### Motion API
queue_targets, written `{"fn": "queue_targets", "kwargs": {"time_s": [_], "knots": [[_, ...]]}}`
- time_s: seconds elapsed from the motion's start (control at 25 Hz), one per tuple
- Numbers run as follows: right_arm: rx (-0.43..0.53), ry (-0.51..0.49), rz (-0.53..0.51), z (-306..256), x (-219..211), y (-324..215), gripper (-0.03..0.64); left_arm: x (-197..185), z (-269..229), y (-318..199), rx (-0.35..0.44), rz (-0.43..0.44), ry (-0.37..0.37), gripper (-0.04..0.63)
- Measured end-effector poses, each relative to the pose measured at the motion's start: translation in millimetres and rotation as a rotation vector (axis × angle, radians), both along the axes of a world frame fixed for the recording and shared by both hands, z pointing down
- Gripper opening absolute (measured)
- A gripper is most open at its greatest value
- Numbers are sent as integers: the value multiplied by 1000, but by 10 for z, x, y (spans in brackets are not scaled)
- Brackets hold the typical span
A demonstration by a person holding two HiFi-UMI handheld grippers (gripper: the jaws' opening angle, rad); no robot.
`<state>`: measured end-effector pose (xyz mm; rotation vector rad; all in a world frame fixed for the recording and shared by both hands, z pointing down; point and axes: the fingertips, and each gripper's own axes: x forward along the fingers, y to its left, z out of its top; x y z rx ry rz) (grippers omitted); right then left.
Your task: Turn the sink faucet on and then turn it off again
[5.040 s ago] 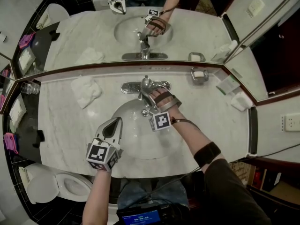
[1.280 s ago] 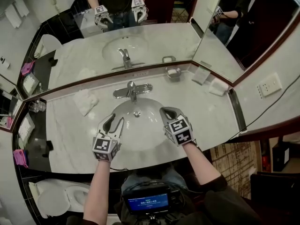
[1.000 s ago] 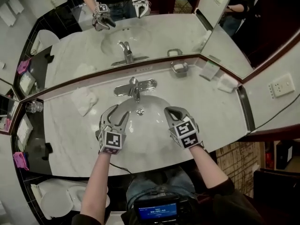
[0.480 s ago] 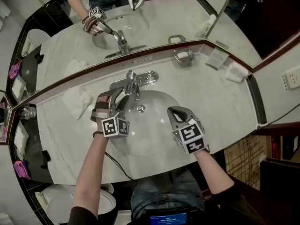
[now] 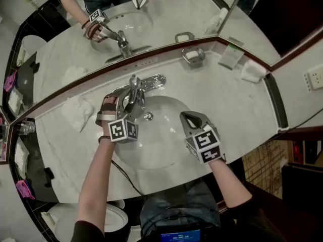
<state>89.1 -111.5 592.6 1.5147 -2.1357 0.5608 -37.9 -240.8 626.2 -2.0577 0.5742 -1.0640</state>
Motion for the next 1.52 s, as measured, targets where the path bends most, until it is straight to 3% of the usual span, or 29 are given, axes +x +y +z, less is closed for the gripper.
{"fn": "queue_targets", "kwargs": {"time_s": [0.16,0.28,0.36,0.8,1.16,1.52], "knots": [[8,-2,9,-23,16,-76,21,45,11,-48,0,-1,-2,189],[10,-5,11,-29,6,-87,21,49,11,-30,30,10,-13,87],[8,-6,9,-19,-1,-82,21,41,-17,-45,46,3,-10,61],[-4,-18,6,10,-6,-52,21,53,-38,-64,22,-6,-17,60],[1,-24,-2,-64,15,-111,21,79,-105,-112,-97,-15,-1,61],[4,-36,-11,-146,48,-190,21,115,-139,-183,-255,5,-54,61]]}}
